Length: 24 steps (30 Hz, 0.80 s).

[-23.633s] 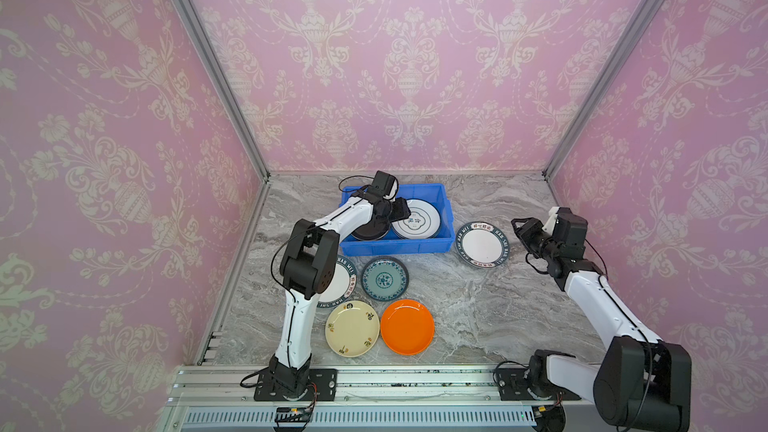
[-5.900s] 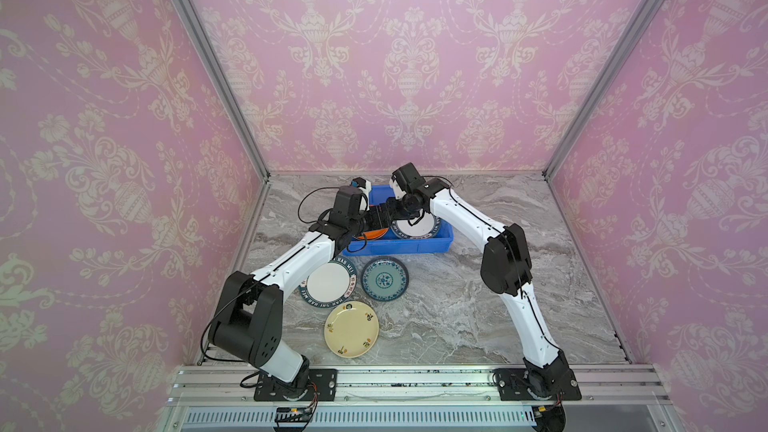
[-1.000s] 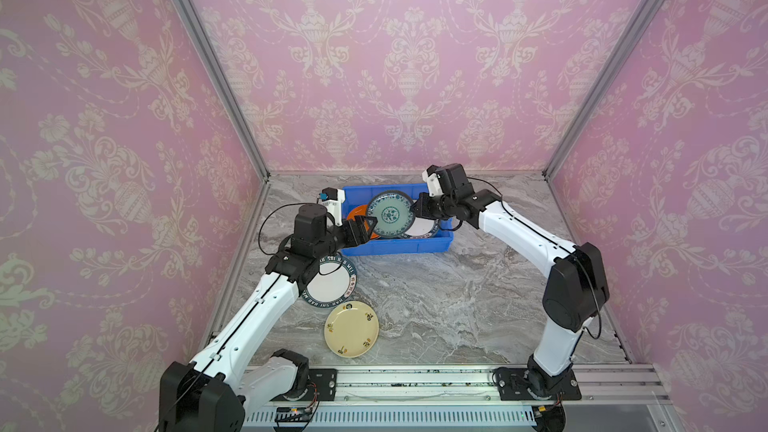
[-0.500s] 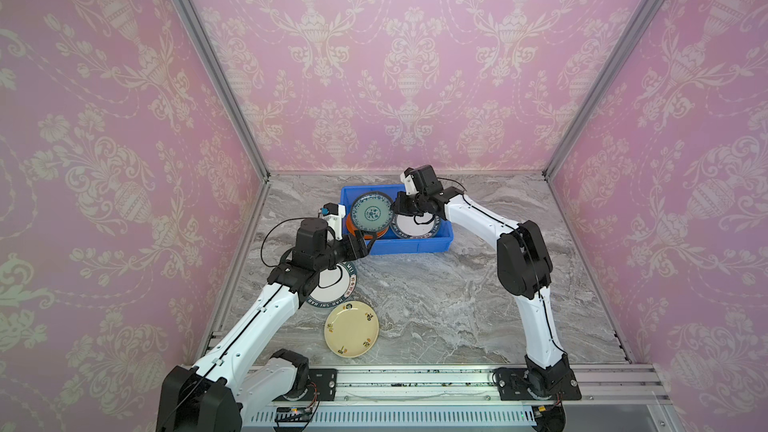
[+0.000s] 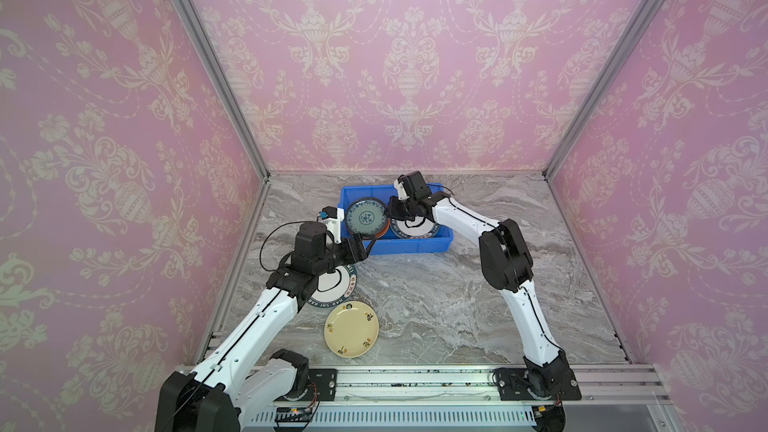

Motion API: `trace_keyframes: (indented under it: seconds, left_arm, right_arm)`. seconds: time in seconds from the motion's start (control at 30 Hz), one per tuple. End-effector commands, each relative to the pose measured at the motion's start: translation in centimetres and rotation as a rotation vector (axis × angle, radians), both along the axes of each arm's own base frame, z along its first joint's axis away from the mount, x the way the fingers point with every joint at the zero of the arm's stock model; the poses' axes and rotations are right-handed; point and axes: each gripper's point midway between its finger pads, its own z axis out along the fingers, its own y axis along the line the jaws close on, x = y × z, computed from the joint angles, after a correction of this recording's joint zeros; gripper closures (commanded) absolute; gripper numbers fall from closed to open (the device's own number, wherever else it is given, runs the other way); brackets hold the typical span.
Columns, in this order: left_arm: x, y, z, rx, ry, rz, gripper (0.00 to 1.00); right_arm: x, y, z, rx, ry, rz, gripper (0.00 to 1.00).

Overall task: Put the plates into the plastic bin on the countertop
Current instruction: 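Lower the blue floral plate onto the orange plate in the bin with the right gripper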

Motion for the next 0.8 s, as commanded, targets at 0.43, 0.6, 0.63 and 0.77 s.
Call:
trace_keyframes:
  seconds: [0.43, 0.6, 0.63, 0.77]
  left_arm:
    - [0.2, 0.6, -1.7, 0.052, 0.019, 0.011, 0.23]
    - [0.4, 0.4, -1.8, 0.044, 0.024, 0.005, 0.23]
    - [0.4, 0.4, -1.9, 0.045, 0.026, 0.007, 0.23]
    - [0.5, 0.5, -2.1, 0.051, 0.027, 0.01, 0.23]
  right_arm:
    - [0.8, 0.2, 1.9, 0.005, -0.036, -0.017, 0.71]
    - [0.6, -0.2, 1.7, -0.013, -0.033, -0.019, 0.69]
    - [0.5, -0.1, 1.5, -0.013, -0.03, -0.017, 0.68]
    - [0.4, 0.0, 0.8, -0.018, -0.018, -0.013, 0.68]
